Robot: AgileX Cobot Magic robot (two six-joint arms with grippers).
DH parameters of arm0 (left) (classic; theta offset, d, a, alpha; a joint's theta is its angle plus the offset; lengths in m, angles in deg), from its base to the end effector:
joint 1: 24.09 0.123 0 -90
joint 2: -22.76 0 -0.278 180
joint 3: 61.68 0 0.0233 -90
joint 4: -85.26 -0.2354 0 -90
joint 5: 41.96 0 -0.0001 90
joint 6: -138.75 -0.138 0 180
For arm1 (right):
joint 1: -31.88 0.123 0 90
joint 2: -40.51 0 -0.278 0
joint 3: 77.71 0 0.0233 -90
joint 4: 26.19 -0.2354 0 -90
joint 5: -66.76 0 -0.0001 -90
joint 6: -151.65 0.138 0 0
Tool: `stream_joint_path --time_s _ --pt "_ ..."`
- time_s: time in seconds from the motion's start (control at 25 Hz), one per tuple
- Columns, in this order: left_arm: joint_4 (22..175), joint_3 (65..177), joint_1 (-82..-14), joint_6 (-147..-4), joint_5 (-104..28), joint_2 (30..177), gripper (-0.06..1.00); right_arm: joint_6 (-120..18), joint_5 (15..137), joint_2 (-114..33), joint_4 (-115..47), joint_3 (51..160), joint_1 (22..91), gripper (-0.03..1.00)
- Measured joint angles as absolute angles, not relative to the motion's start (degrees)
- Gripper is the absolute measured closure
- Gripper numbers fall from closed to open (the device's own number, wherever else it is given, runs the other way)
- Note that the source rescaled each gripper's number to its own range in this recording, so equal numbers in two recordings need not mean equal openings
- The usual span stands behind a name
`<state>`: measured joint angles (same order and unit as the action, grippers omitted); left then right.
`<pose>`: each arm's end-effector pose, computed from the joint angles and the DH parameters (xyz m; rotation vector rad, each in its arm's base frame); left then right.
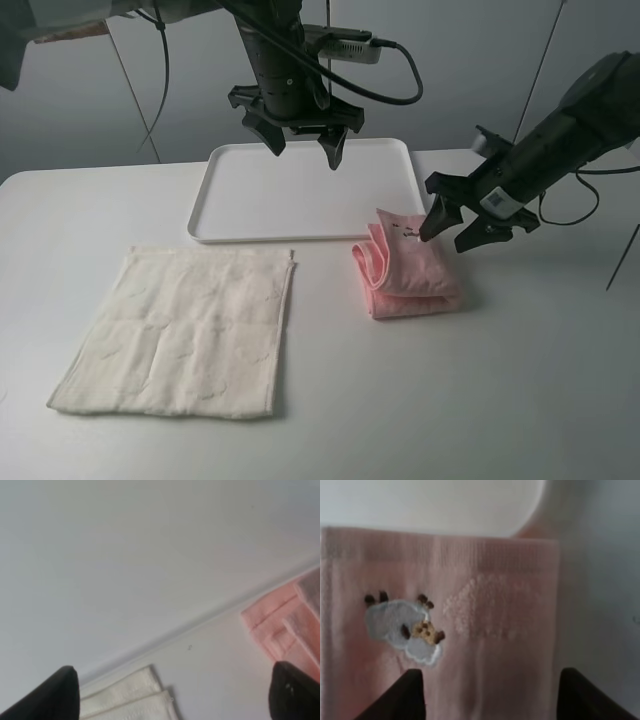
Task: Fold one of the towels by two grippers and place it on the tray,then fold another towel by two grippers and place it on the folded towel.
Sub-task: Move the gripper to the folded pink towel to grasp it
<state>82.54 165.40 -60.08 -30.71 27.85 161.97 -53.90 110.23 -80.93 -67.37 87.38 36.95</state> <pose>0.3995 -0.2825 0.1881 0.6365 2.7588 -0.1164 0.3348 0.0925 0.0842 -0.0042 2.9644 0.7279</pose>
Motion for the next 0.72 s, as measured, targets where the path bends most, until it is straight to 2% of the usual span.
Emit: stream_joint_path --time_s 0.36,0.72 --pt "82.6 165.4 -60.1 -30.9 27.8 162.0 -0.03 -55.1 111.5 -84.8 -66.3 87.5 36.9 0.35" --pt "82.6 165.4 -60.1 -31.3 27.8 162.0 -0.03 -57.8 113.2 -87.0 -71.8 87.7 36.9 0.35"
